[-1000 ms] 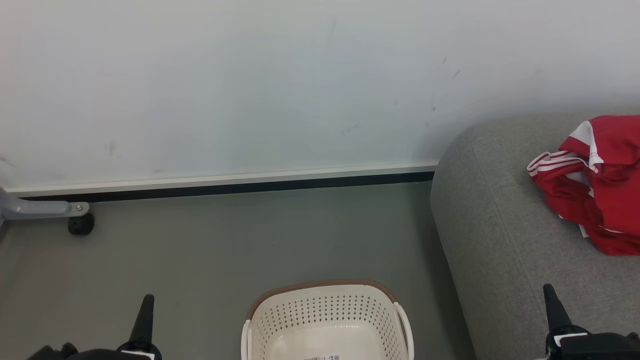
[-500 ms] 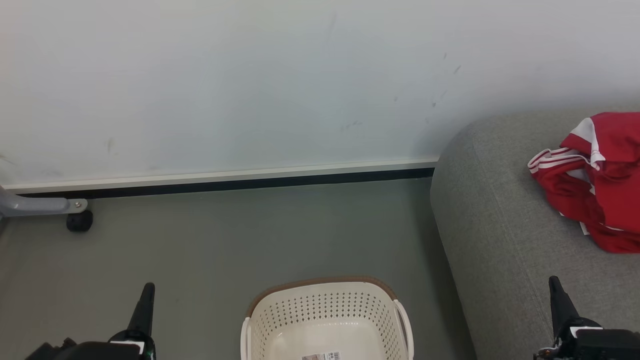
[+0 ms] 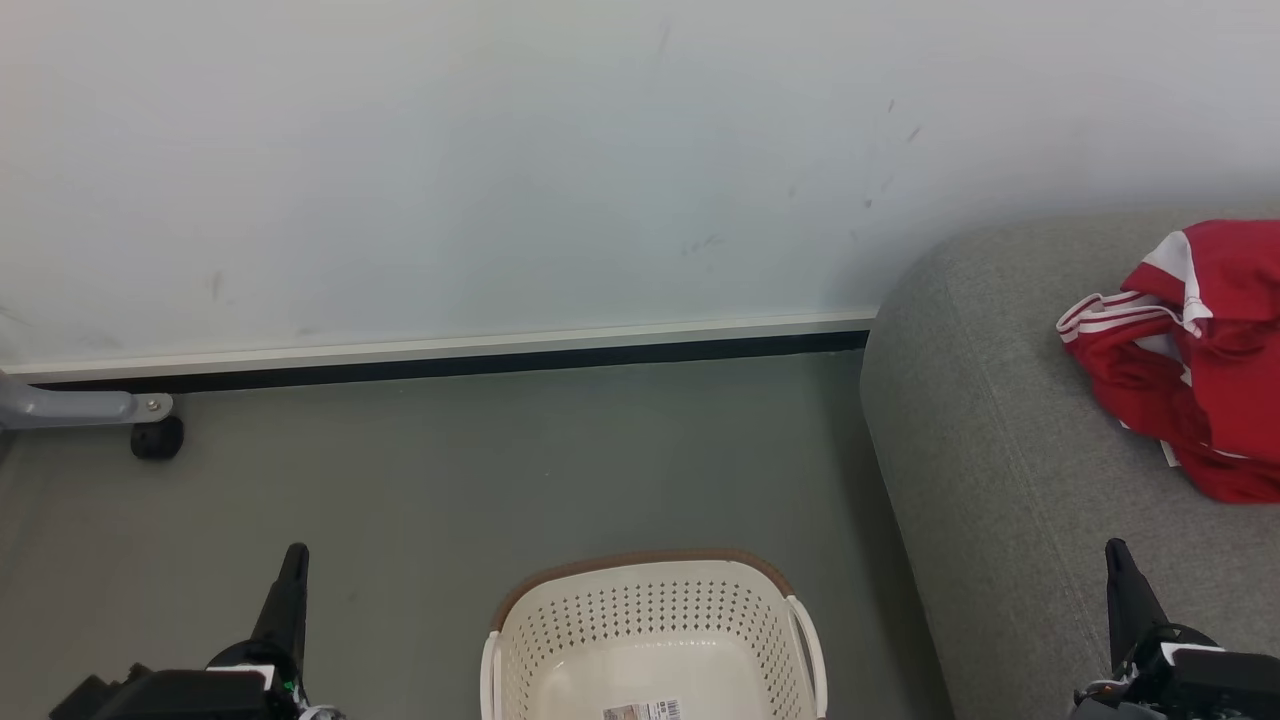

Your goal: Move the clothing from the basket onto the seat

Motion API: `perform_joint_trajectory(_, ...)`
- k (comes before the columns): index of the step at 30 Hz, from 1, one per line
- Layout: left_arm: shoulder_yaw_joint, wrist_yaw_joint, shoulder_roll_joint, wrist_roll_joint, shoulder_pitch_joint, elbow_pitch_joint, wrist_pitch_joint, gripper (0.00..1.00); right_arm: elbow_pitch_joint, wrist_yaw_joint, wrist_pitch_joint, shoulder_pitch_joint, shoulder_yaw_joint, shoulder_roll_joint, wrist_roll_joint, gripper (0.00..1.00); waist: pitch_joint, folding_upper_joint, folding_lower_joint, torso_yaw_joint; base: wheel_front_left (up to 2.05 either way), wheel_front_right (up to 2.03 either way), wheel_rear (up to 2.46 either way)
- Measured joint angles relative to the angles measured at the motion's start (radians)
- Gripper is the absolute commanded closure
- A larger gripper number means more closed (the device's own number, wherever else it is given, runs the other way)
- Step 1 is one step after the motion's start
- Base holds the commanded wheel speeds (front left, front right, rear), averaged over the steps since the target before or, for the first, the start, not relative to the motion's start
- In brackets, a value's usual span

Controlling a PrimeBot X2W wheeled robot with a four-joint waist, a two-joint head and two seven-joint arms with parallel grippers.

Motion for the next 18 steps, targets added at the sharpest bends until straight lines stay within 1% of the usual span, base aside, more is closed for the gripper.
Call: perform_joint_trajectory(18, 0.0, 0.0, 0.0, 0.0, 0.0, 0.001, 0.0, 1.0, 0.0, 0.001, 0.0, 0.0, 0.0, 0.0, 0.0, 1.0, 0.0, 0.0, 0.0, 0.0, 0.0, 0.0, 0.0)
